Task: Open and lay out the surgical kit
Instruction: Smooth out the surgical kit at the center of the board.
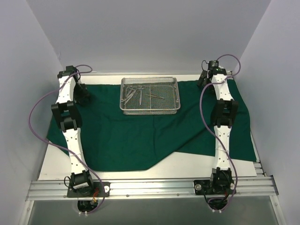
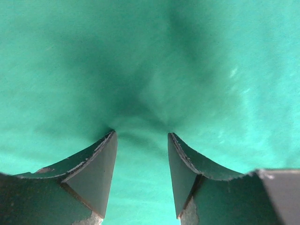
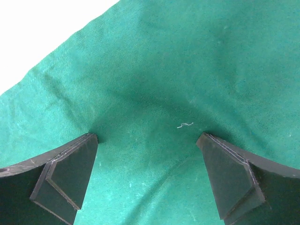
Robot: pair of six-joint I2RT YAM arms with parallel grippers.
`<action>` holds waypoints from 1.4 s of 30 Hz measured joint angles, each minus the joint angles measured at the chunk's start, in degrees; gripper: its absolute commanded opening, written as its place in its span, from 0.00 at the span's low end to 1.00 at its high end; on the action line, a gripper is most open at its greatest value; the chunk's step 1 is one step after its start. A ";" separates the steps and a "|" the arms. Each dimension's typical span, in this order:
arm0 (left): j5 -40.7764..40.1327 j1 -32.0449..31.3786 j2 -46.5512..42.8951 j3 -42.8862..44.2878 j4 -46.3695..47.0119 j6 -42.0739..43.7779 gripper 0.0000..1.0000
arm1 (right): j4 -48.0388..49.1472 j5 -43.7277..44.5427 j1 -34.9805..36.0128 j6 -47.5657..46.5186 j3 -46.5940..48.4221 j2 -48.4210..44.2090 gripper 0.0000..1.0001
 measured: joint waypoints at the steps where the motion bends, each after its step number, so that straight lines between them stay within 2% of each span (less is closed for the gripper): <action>1: -1.01 -0.07 -1.51 -2.23 0.90 0.07 0.57 | 0.28 -0.02 0.07 -0.42 -0.42 -0.24 1.00; 7: -6.34 -1.49 -14.99 -14.93 7.58 -1.27 0.60 | 1.86 -1.03 2.38 -1.18 -8.94 -5.77 1.00; 11: -7.82 -2.27 -25.90 -21.90 9.73 -4.44 0.67 | 0.11 -4.90 4.37 -0.35 -12.28 -10.75 1.00; 14: -7.48 -0.83 -34.51 -32.24 11.39 -6.19 0.68 | -0.33 -7.19 6.38 -0.28 -16.81 -16.79 1.00; 15: -7.10 0.07 -37.38 -36.57 12.04 -6.60 0.73 | -0.42 -8.13 7.34 -0.28 -18.91 -19.37 1.00; 21: -2.75 6.51 -46.40 -57.77 12.90 -7.08 0.67 | 3.23 -12.11 15.30 -0.11 -40.52 -37.00 1.00; 26: -0.24 7.80 -52.22 -71.49 13.79 -6.93 0.74 | 5.29 -13.29 16.63 -0.35 -60.11 -47.54 1.00; 29: -1.09 8.35 -55.52 -74.42 13.66 -6.75 0.74 | 5.81 -13.27 16.04 -0.76 -65.37 -49.27 1.00; 32: -2.19 8.50 -56.02 -74.71 14.45 -6.51 0.70 | 7.13 -13.31 16.04 -1.20 -68.76 -51.01 1.00; 35: -3.41 8.55 -53.29 -74.60 15.91 -6.34 0.63 | 8.22 -13.70 16.09 -1.55 -70.99 -53.37 1.00; 42: -6.40 8.70 -45.09 -73.55 17.59 -6.05 0.58 | 9.42 -14.43 16.20 -3.06 -71.69 -54.31 1.00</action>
